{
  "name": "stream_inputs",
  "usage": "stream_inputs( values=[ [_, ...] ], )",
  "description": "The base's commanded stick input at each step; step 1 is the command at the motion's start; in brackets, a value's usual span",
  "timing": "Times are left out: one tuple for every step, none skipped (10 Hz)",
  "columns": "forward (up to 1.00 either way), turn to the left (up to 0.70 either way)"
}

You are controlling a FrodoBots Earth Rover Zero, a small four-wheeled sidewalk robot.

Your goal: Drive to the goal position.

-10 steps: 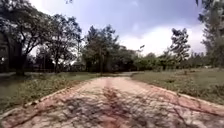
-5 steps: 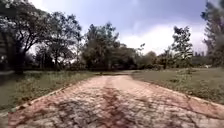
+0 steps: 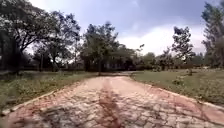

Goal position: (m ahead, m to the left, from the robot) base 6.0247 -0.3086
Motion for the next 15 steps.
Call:
stream_inputs(
  values=[
    [0.7, 0.0],
    [0.7, 0.0],
    [0.7, 0.0],
    [0.7, 0.0],
    [0.7, 0.0],
    [0.7, 0.0],
    [0.7, 0.0],
    [0.7, 0.0],
    [0.7, 0.0],
    [0.7, 0.0],
    [0.7, 0.0],
    [0.7, 0.0],
    [0.7, 0.0],
    [0.7, 0.0],
    [0.7, 0.0]
  ],
)
